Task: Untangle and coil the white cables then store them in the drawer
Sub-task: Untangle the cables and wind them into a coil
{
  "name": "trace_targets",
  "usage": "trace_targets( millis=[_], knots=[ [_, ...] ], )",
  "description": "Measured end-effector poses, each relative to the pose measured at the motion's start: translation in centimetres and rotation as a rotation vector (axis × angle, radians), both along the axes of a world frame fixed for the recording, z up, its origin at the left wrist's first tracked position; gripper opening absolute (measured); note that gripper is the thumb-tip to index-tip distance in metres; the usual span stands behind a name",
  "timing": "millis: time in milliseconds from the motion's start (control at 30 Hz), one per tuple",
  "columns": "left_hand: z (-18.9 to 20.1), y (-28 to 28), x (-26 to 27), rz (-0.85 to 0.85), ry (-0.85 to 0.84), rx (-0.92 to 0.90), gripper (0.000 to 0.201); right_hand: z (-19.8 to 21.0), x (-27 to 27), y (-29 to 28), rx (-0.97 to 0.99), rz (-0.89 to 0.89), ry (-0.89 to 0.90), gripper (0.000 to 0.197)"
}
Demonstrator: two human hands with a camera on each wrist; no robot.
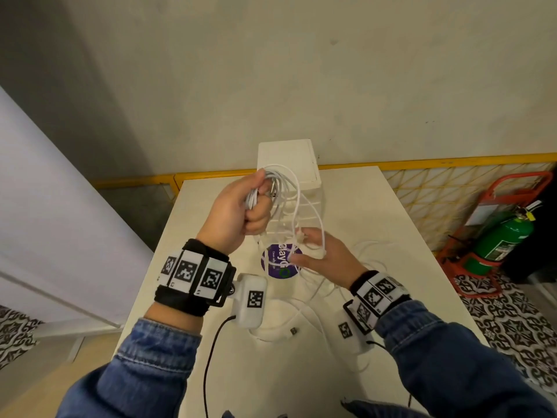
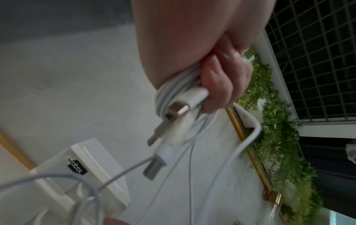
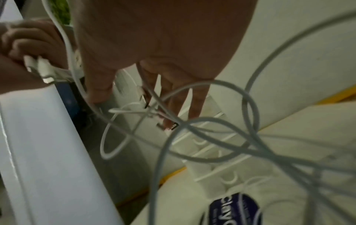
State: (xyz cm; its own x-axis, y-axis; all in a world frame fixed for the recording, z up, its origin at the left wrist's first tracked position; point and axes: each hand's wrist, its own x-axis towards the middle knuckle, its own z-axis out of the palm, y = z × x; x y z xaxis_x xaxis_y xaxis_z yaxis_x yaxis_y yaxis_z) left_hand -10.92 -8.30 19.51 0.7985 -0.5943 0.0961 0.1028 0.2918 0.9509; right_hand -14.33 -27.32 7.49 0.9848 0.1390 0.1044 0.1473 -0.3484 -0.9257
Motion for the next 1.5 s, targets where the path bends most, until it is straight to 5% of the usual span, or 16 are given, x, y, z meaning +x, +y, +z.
trace_targets(
  millis=[100,300,467,633,833,1000,1133,1200,1300,1500],
  knots=[
    [-0.3,-0.1,0.0,0.023,0.006,0.035,0.034,0.0,-0.1,1.4,0.182,0.026,0.030,0.011],
    [-1.4,0.3,-0.5,0.053,0.005,0.034,0.036,0.2,-0.3,1.2,0.161,0.156,0.247,0.012],
    [-0.9,2.8,0.9,0.237,0.017,-0.196,0.040,-2.3,-0.4,-0.5,-0.421,0.246,0.280,0.006],
    [-1.1,3.5,1.2,0.366,-0.035,-0.035,0.035,-4.5,-0.1,-3.1,-0.646,-0.027,0.408,0.046],
    [-1.8,2.3,1.2,0.305,0.046,0.231,0.034,-0.4,1.0,-3.5,-0.183,-0.080,0.407,0.092],
    [-2.1,1.3,0.6,0.234,0.048,0.338,0.033,3.7,1.4,-3.1,-0.242,-0.245,0.205,0.065],
    [-2.3,0.3,0.2,0.134,0.004,0.394,0.032,5.7,0.7,0.0,0.121,-0.033,0.014,0.072],
    [-2.2,-0.3,-0.1,0.070,-0.005,0.378,0.031,5.0,0.8,1.6,0.106,0.088,-0.021,0.062],
    [-1.5,-0.1,-0.2,-0.003,0.031,0.245,0.032,2.9,1.1,2.4,0.066,0.058,0.000,0.017],
    [-1.2,2.3,0.8,0.126,0.071,0.172,0.034,-0.6,1.0,-1.5,0.034,-0.134,0.060,0.010]
  ],
)
